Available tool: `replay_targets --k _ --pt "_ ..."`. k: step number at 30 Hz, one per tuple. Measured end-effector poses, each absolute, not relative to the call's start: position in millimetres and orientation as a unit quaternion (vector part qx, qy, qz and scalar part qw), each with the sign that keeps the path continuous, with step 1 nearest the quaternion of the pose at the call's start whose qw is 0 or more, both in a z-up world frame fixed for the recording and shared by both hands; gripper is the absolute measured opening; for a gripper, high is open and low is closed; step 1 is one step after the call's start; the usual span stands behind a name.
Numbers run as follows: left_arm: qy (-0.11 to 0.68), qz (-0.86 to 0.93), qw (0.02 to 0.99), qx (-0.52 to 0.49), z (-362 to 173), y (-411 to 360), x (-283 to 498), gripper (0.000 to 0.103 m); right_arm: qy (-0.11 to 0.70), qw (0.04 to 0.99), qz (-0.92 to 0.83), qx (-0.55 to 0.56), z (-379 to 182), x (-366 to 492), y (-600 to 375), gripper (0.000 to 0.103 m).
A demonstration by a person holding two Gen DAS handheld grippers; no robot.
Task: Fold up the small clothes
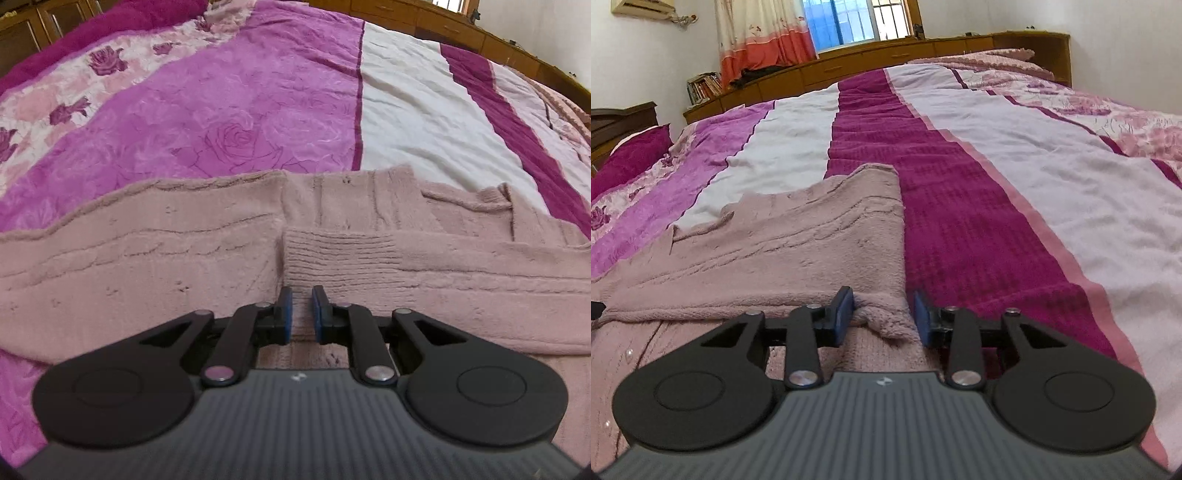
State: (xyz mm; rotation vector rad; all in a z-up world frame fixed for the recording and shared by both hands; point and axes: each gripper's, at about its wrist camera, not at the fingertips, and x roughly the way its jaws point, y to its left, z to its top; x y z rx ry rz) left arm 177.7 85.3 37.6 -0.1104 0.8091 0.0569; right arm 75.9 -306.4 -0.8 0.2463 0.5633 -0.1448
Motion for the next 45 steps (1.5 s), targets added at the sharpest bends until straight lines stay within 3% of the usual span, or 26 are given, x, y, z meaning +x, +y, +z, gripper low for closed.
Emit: replay_targets --k 2,4,6,8,25,28,32,45 --pt "0.393 0.031 0.917 -0.056 39.9 85.4 176.0 0.015 0.274 0.952 -0.07 0.117 -1.6 75.4 -305.1 0.046" --pt "0.397 0.039 0.915 -0.06 43.9 88.4 174.4 0.028 0.272 0.952 -0.065 0.126 -0.3 73.3 -306.3 0.055" --pt "0.399 0.052 0.913 -0.063 48.3 93.7 171.4 0.05 0.276 0.948 -0.056 0.149 3.3 70.0 -310.1 0.064" --pt "0.396 0.062 0.914 -0.066 54.2 100.9 165.3 0.053 0.275 0.945 -0.046 0.173 8.1 63.9 -311.8 0.071" --pt "0.39 0.195 0.894 -0.102 87.8 226.3 100.3 0.058 0.277 0.947 0.033 0.157 51.2 -2.4 -276.4 0.091" --pt "0.386 0.219 0.887 -0.129 84.4 249.7 92.9 0.058 0.277 0.949 0.04 0.142 53.3 -11.6 -263.6 0.092" --pt "0.374 0.24 0.882 -0.158 78.3 268.6 85.7 0.07 0.291 0.946 0.034 0.136 49.6 -13.7 -248.1 0.092" --pt "0.371 0.238 0.876 -0.196 59.2 290.6 87.6 0.07 0.313 0.94 0.016 0.132 41.1 -9.7 -218.7 0.093"
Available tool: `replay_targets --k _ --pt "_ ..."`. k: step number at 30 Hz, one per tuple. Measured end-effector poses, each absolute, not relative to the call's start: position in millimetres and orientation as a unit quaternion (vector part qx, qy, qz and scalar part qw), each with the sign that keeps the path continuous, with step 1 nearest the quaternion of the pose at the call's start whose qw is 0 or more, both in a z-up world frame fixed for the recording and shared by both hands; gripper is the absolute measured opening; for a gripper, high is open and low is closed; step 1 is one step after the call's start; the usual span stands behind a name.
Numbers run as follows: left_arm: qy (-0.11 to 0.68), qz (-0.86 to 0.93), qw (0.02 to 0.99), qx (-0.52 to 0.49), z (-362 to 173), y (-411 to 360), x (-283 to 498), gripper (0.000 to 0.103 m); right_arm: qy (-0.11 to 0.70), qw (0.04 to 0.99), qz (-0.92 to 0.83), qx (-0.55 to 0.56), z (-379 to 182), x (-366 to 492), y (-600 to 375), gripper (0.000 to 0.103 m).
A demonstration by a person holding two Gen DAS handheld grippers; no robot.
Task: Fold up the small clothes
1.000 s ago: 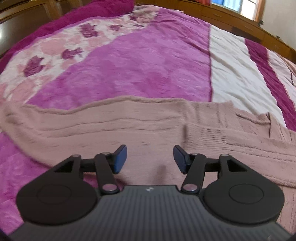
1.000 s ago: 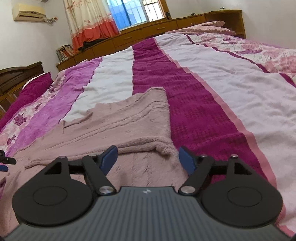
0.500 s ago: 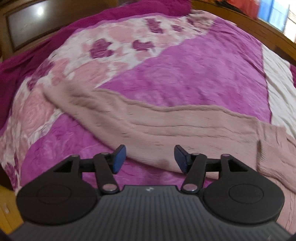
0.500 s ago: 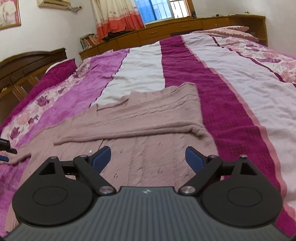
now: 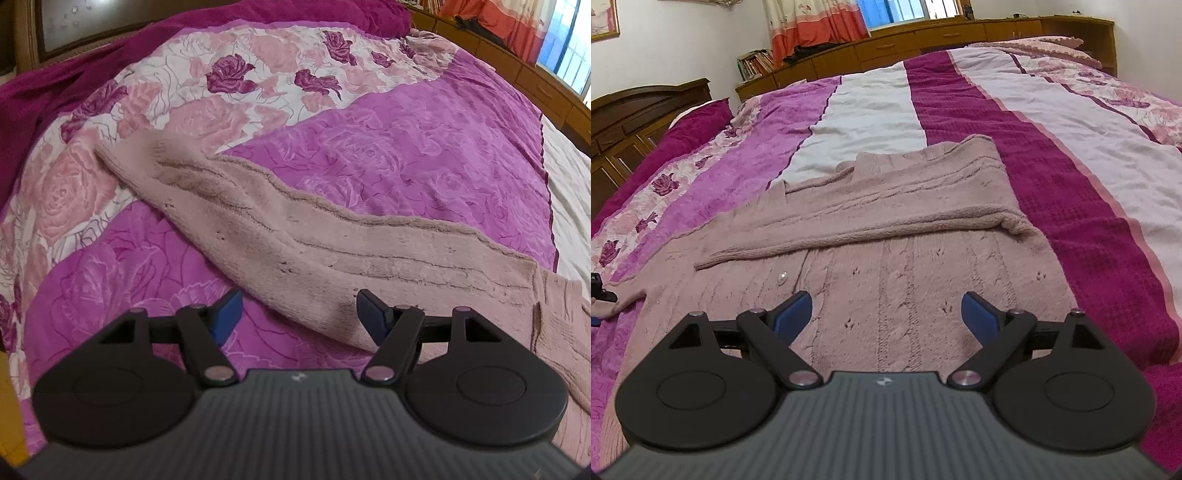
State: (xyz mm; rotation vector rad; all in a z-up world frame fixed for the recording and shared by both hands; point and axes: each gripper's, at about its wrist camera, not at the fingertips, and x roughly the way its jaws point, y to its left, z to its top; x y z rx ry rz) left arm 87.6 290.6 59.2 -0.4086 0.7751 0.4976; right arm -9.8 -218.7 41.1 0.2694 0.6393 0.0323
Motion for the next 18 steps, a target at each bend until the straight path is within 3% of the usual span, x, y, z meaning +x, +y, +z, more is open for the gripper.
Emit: replay_targets --k 18 --pt "0.328 0.261 0.864 -0.279 40.8 327.7 81.0 0.07 0.307 0.944 -0.006 0.122 30.1 3.0 -216.3 0.097"
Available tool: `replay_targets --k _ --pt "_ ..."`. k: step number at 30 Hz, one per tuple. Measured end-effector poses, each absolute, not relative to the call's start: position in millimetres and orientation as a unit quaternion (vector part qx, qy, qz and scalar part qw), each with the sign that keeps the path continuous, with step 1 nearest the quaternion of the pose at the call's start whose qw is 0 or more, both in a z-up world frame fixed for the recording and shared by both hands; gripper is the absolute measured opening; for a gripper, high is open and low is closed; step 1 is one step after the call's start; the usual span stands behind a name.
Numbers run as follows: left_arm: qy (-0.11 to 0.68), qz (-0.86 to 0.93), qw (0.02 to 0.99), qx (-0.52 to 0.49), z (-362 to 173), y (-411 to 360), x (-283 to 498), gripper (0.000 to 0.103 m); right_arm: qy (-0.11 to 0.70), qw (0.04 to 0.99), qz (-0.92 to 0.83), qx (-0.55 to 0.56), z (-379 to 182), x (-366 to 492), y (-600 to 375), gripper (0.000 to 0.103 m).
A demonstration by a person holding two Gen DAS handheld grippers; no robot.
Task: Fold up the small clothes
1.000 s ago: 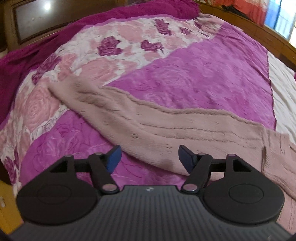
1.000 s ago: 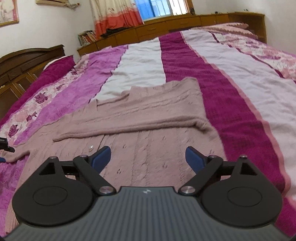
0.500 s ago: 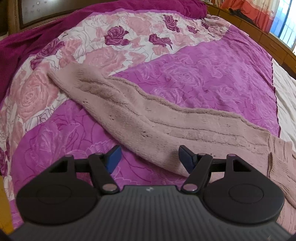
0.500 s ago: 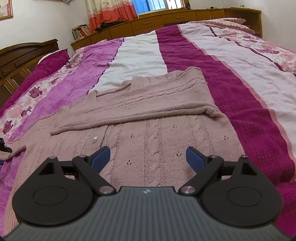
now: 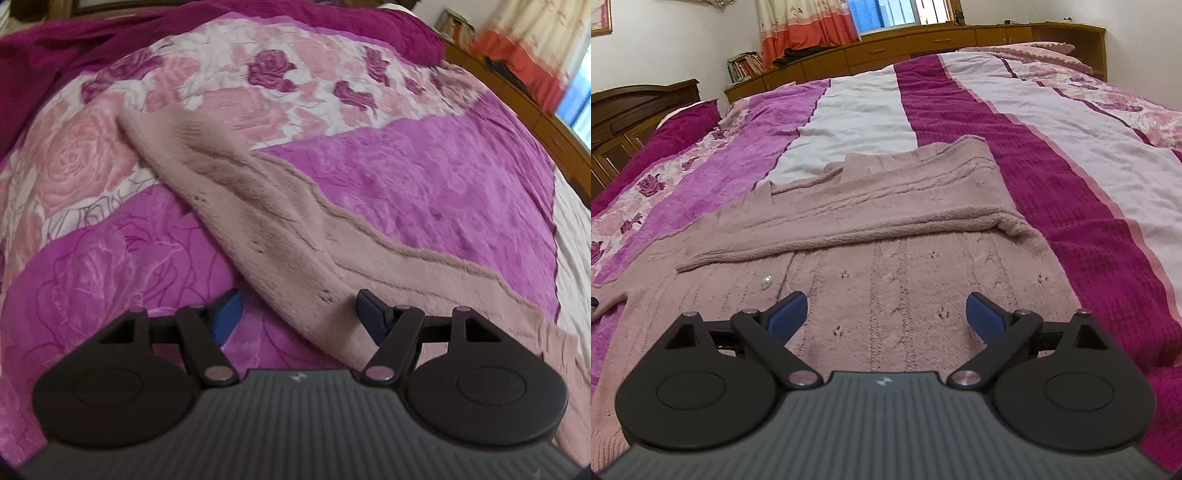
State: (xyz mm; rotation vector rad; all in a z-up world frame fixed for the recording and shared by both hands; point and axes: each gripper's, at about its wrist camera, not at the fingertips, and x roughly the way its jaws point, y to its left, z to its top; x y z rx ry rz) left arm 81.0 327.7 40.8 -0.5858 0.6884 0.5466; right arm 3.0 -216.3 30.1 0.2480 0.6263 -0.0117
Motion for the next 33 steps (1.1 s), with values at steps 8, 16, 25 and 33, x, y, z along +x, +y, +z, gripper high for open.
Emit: replay_targets --k 8,16,25,33 --pt "0.292 0.275 0.869 -0.291 39.0 340.8 91.3 0.07 0.306 0.945 -0.014 0.115 27.8 5.3 -215.9 0.097" --pt "0.298 0.254 0.886 -0.248 39.5 342.6 111.2 0.069 0.305 0.944 -0.023 0.121 25.4 4.9 -220.3 0.097" --pt "0.278 0.209 0.904 -0.249 46.0 345.5 100.2 0.015 0.307 0.943 -0.021 0.125 21.0 3.4 -221.9 0.097" --pt "0.223 0.17 0.931 -0.235 84.3 318.8 90.5 0.014 0.304 0.943 -0.019 0.132 20.2 1.7 -223.7 0.097"
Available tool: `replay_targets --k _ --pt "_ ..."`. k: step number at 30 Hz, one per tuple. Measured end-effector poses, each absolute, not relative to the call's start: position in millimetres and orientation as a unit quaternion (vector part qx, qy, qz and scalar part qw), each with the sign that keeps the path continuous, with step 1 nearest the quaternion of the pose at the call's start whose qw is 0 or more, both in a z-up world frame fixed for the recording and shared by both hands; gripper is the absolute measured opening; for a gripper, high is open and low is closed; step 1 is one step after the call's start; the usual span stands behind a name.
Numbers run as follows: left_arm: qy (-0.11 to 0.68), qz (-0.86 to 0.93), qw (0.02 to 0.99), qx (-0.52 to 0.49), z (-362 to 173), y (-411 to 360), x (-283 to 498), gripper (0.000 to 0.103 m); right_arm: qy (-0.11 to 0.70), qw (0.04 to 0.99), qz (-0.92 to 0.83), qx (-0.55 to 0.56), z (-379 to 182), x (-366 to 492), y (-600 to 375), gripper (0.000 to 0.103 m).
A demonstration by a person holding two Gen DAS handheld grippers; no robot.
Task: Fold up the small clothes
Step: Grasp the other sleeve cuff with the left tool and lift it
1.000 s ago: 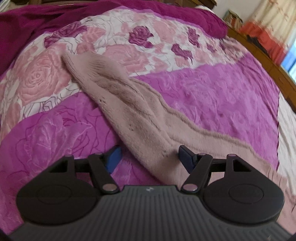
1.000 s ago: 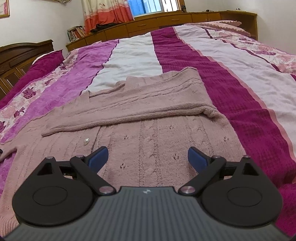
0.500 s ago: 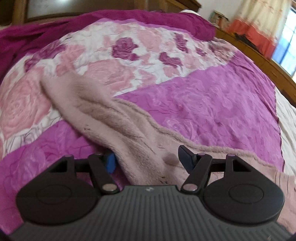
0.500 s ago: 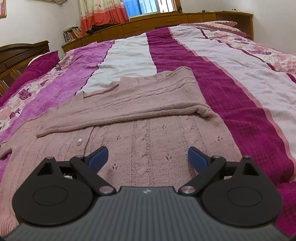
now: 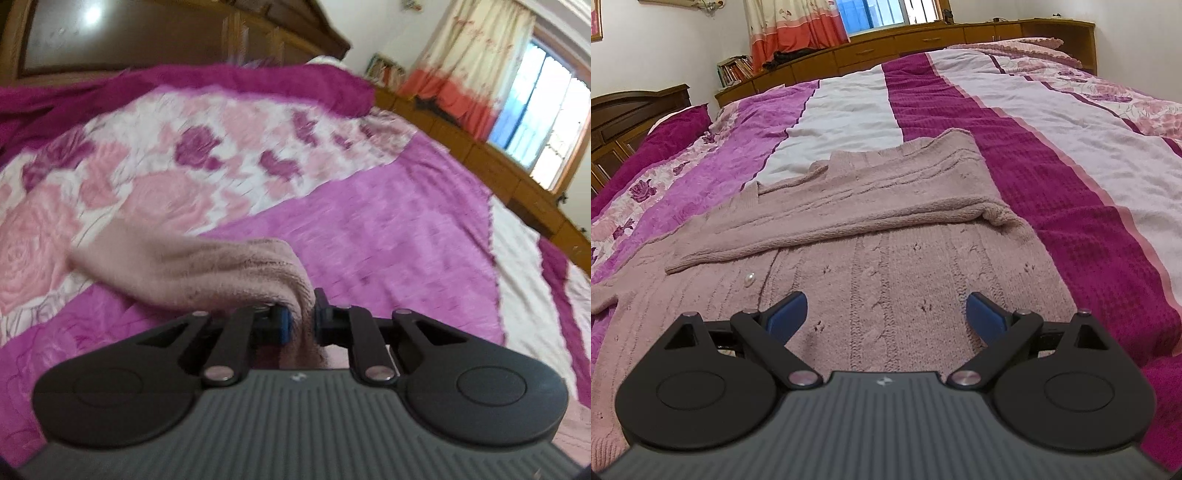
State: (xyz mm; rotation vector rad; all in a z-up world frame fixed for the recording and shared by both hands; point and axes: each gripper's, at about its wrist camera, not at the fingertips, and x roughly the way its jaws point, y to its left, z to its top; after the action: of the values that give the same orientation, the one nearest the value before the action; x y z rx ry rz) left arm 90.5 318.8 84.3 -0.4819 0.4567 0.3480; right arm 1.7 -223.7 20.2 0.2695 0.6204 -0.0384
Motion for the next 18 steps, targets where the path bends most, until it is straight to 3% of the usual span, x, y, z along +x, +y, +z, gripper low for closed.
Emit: replay_targets --k 18 --pt "0.182 0.059 0.966 -0.176 148.7 193.8 105.2 0.014 0.291 0.944 -0.019 0.157 21.3 -4.1 -234.1 0.097"
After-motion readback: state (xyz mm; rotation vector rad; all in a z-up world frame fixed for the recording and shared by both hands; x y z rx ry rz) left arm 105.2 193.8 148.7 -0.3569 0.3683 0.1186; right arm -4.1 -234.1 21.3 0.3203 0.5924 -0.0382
